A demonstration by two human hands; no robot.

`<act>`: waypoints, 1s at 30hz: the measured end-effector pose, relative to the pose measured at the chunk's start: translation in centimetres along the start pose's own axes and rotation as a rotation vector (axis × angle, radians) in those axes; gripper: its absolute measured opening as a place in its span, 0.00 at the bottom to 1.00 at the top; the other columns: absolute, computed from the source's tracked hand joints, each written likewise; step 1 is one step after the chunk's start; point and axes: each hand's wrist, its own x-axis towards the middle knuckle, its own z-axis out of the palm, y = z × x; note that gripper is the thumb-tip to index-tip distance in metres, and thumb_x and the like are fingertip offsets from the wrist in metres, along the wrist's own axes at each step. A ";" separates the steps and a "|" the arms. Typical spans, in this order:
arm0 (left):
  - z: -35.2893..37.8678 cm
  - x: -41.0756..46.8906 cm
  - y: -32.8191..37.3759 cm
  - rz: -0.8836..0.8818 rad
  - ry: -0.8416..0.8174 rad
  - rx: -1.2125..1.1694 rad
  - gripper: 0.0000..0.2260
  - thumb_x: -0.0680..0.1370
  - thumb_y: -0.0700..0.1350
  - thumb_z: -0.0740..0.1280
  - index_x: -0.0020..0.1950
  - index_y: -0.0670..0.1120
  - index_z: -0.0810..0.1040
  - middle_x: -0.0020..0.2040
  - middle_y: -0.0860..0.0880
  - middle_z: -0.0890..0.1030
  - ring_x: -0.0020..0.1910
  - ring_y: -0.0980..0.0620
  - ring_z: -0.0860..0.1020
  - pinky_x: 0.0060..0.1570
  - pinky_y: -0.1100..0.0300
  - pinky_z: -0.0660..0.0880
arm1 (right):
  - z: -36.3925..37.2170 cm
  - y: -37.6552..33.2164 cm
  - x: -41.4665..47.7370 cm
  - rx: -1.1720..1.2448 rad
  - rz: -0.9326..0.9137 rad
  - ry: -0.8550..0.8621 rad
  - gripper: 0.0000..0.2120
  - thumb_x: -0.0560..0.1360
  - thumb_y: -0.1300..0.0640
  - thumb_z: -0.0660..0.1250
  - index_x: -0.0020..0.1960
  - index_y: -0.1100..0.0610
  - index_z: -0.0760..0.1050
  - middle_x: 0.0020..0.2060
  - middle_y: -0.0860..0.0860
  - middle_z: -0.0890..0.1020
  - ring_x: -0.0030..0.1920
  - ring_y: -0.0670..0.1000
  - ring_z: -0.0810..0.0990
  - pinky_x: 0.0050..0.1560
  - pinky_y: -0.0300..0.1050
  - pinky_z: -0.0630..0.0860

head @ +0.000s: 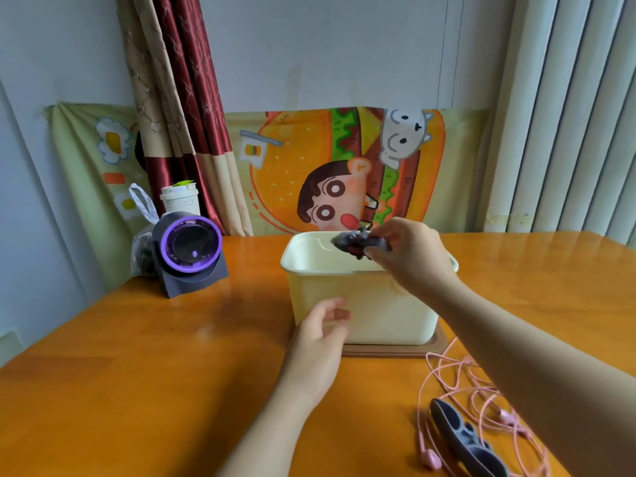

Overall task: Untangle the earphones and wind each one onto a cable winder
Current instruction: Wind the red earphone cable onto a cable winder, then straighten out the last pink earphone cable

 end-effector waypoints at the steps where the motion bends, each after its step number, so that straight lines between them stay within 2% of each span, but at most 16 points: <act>1: 0.0 0.0 -0.4 0.005 -0.017 0.060 0.14 0.82 0.40 0.60 0.55 0.60 0.74 0.53 0.56 0.79 0.54 0.55 0.78 0.53 0.65 0.74 | 0.3 0.3 0.3 -0.073 0.002 -0.027 0.11 0.73 0.52 0.71 0.55 0.52 0.79 0.47 0.48 0.83 0.44 0.49 0.79 0.41 0.43 0.78; 3: 0.0 0.0 -1.0 -0.019 -0.046 0.122 0.13 0.81 0.41 0.60 0.53 0.61 0.74 0.51 0.55 0.79 0.52 0.52 0.79 0.50 0.63 0.75 | 0.7 0.7 0.5 -0.115 -0.010 -0.042 0.12 0.73 0.49 0.70 0.55 0.51 0.79 0.50 0.46 0.83 0.48 0.48 0.80 0.46 0.46 0.79; 5: 0.0 -0.1 -1.4 -0.026 -0.053 0.149 0.11 0.81 0.42 0.61 0.54 0.60 0.74 0.51 0.56 0.79 0.50 0.53 0.80 0.43 0.69 0.74 | 0.5 0.6 0.1 -0.059 -0.035 -0.009 0.10 0.74 0.49 0.69 0.54 0.51 0.79 0.50 0.44 0.82 0.51 0.47 0.79 0.50 0.46 0.78; 8: 0.1 -0.4 -1.7 -0.009 -0.064 0.158 0.10 0.82 0.43 0.60 0.55 0.59 0.74 0.51 0.56 0.79 0.51 0.55 0.79 0.40 0.76 0.72 | -1.0 0.4 -1.7 0.014 -0.119 0.066 0.05 0.75 0.54 0.68 0.50 0.51 0.80 0.43 0.41 0.80 0.48 0.45 0.79 0.47 0.43 0.76; 10: 0.4 -0.8 -1.9 0.015 -0.094 0.183 0.11 0.82 0.41 0.61 0.54 0.59 0.74 0.51 0.57 0.79 0.51 0.56 0.79 0.43 0.75 0.72 | -2.5 0.5 -3.5 0.037 -0.182 0.063 0.03 0.75 0.56 0.68 0.47 0.52 0.81 0.39 0.40 0.79 0.43 0.44 0.79 0.43 0.40 0.76; 12: 0.8 -1.5 -1.9 0.069 -0.133 0.244 0.13 0.82 0.40 0.61 0.52 0.60 0.74 0.49 0.58 0.79 0.52 0.57 0.78 0.48 0.73 0.72 | -4.0 1.1 -5.3 0.040 -0.221 -0.032 0.03 0.75 0.57 0.68 0.47 0.53 0.81 0.39 0.41 0.79 0.41 0.42 0.79 0.41 0.35 0.76; 15: 2.0 -2.9 -1.4 0.210 -0.213 0.393 0.15 0.81 0.38 0.62 0.51 0.60 0.76 0.49 0.59 0.79 0.53 0.61 0.77 0.54 0.72 0.71 | -6.4 2.4 -8.1 -0.038 -0.206 -0.332 0.03 0.75 0.58 0.68 0.48 0.52 0.80 0.39 0.39 0.79 0.41 0.41 0.80 0.42 0.31 0.78; 17: 3.0 -3.8 -0.9 0.334 -0.259 0.478 0.15 0.80 0.36 0.62 0.53 0.57 0.79 0.51 0.59 0.80 0.54 0.63 0.76 0.55 0.72 0.71 | -7.7 3.5 -9.4 -0.141 -0.176 -0.528 0.04 0.75 0.57 0.68 0.49 0.51 0.80 0.40 0.38 0.79 0.41 0.39 0.80 0.44 0.29 0.77; 20: 4.8 -4.8 -0.2 0.462 -0.332 0.599 0.16 0.79 0.34 0.61 0.58 0.50 0.81 0.57 0.56 0.80 0.58 0.62 0.74 0.59 0.68 0.71 | -9.5 5.1 -11.1 -0.277 -0.136 -0.731 0.08 0.77 0.56 0.66 0.55 0.49 0.80 0.47 0.40 0.80 0.43 0.37 0.78 0.42 0.27 0.75; 22: 5.8 -5.2 0.1 0.474 -0.433 0.727 0.21 0.78 0.32 0.58 0.64 0.51 0.79 0.64 0.56 0.76 0.64 0.58 0.70 0.60 0.64 0.72 | -10.2 6.1 -12.0 -0.378 -0.127 -0.852 0.13 0.78 0.57 0.64 0.61 0.49 0.76 0.54 0.42 0.79 0.46 0.38 0.75 0.42 0.26 0.72; 24: 6.6 -5.6 0.2 0.442 -0.527 0.896 0.22 0.79 0.34 0.57 0.68 0.54 0.75 0.69 0.58 0.71 0.67 0.56 0.66 0.66 0.60 0.66 | -10.6 7.1 -13.1 -0.446 -0.117 -0.921 0.17 0.78 0.60 0.62 0.65 0.49 0.73 0.57 0.44 0.78 0.48 0.41 0.74 0.46 0.29 0.70; 26: 7.1 -5.7 0.2 0.415 -0.554 1.016 0.21 0.80 0.38 0.60 0.69 0.57 0.72 0.68 0.58 0.69 0.68 0.54 0.64 0.68 0.58 0.61 | -10.5 7.9 -13.8 -0.437 -0.113 -0.915 0.17 0.76 0.61 0.62 0.63 0.49 0.73 0.55 0.47 0.79 0.47 0.47 0.75 0.46 0.36 0.72; 30: 7.5 -5.8 1.0 0.356 -0.513 1.118 0.16 0.80 0.46 0.64 0.68 0.57 0.72 0.60 0.54 0.69 0.61 0.50 0.70 0.64 0.56 0.66 | -10.7 8.6 -14.7 -0.391 -0.132 -0.815 0.14 0.75 0.57 0.67 0.60 0.50 0.75 0.49 0.46 0.79 0.47 0.49 0.77 0.45 0.40 0.76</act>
